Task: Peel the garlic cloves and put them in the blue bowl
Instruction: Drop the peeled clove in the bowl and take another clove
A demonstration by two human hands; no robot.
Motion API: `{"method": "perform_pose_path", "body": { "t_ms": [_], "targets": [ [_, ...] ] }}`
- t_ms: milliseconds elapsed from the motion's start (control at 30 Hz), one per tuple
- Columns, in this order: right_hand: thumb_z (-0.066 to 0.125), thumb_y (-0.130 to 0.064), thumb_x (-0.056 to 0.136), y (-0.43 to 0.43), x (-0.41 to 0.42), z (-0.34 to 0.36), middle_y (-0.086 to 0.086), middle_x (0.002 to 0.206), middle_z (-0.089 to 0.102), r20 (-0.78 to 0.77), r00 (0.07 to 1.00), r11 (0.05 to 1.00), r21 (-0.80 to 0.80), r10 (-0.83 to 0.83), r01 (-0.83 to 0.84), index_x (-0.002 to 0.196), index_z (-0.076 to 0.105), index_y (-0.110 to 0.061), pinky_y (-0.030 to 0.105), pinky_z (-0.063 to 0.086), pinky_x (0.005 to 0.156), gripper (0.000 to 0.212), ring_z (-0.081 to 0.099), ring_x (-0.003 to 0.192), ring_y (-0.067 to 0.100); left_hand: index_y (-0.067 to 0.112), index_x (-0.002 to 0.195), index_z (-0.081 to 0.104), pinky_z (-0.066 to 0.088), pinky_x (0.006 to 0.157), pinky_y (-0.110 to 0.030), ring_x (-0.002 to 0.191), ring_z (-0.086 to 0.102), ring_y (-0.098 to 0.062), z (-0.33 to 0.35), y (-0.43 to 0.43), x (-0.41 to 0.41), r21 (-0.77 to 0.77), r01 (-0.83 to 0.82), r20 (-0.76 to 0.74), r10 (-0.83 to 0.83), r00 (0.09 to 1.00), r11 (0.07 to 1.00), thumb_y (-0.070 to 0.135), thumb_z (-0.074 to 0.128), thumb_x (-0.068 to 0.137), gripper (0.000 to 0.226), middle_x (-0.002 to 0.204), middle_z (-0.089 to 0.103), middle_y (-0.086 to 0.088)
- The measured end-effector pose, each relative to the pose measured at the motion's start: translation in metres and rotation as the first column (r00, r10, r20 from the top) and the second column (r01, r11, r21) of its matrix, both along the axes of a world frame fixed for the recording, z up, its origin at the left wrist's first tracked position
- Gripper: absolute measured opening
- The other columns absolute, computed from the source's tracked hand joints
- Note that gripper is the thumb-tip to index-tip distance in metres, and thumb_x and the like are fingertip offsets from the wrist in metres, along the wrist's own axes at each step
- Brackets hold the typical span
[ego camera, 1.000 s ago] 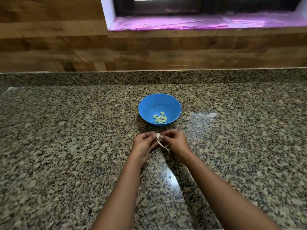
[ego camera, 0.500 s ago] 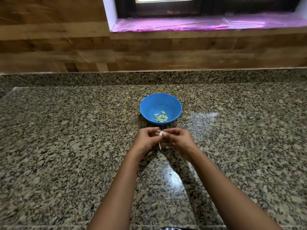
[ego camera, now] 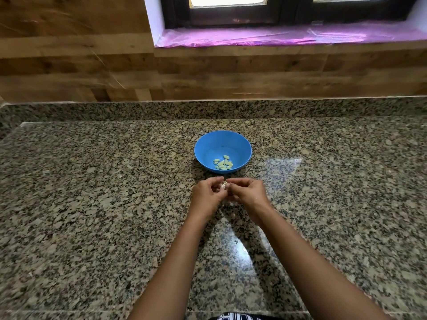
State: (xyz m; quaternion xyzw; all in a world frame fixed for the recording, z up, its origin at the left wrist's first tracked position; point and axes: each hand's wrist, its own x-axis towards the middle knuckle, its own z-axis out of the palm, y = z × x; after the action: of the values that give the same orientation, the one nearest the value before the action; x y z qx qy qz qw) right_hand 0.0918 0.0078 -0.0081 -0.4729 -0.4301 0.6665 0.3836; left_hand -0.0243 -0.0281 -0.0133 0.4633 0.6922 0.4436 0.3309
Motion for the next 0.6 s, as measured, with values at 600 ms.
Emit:
{"method": "perform_pose_path", "body": {
  "t_ms": [600],
  "targets": [
    [0.06, 0.001, 0.088, 0.01, -0.029, -0.018, 0.013, 0.079, 0.064, 0.166, 0.986, 0.998, -0.066, 0.028, -0.018, 0.099, 0.063, 0.007, 0.018, 0.051, 0.051, 0.014, 0.061, 0.063, 0.016, 0.013, 0.097, 0.066, 0.055, 0.078, -0.033, 0.085, 0.065, -0.02, -0.032, 0.0, -0.027, -0.115, -0.243, 0.243, 0.264, 0.933, 0.963, 0.009, 0.064, 0.088, 0.01, 0.094, 0.069, -0.007]
  ]
}}
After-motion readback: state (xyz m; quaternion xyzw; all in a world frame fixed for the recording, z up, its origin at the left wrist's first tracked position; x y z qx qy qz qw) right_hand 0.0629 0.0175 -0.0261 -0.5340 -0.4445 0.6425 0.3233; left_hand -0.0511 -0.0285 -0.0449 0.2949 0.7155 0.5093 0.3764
